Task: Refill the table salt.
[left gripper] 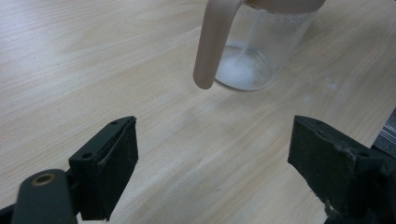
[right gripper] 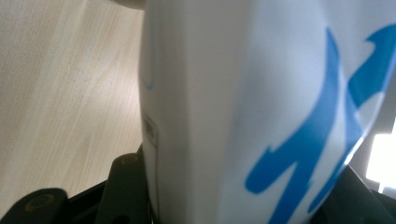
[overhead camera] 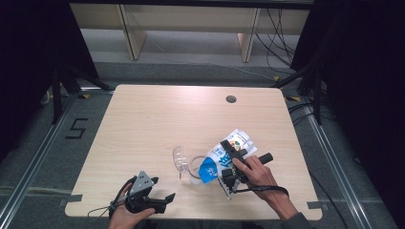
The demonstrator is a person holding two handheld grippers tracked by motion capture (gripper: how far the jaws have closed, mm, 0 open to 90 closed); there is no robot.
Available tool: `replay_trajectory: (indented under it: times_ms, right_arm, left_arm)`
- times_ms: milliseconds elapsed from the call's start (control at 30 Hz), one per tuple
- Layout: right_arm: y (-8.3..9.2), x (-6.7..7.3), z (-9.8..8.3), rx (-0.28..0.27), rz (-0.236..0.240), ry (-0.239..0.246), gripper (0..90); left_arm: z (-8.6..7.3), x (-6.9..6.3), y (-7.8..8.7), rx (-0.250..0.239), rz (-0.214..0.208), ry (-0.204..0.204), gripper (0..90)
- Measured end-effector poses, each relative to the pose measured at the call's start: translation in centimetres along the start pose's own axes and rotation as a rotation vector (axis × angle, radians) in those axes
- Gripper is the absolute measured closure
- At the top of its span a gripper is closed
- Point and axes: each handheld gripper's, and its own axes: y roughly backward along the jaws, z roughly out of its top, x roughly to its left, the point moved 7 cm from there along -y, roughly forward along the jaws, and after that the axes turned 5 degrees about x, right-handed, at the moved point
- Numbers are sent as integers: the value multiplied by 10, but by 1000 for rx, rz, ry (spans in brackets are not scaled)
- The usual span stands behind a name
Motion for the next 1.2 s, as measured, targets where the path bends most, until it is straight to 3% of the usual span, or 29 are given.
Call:
replay_trajectory:
  times_ms: [167, 667, 800, 1100, 1200]
  right_arm:
    - [0, -3, 1, -4, -10, 27, 525]
    - [1, 0, -1, 19, -6, 1, 530]
    - [0, -3, 0, 6, -15, 24, 531]
    - [1, -3, -1, 13, -16, 26, 534]
    - [1, -3, -1, 12, -17, 30, 535]
  left_arm:
    - [0, 0, 0, 0, 0, 0, 154]
    - [0, 0, 0, 0, 1, -1, 154]
    - [0, 0, 0, 0, 2, 0, 154]
    - [0, 0, 0, -4, 0, 0, 154]
    - [1, -1, 0, -11, -2, 19, 154]
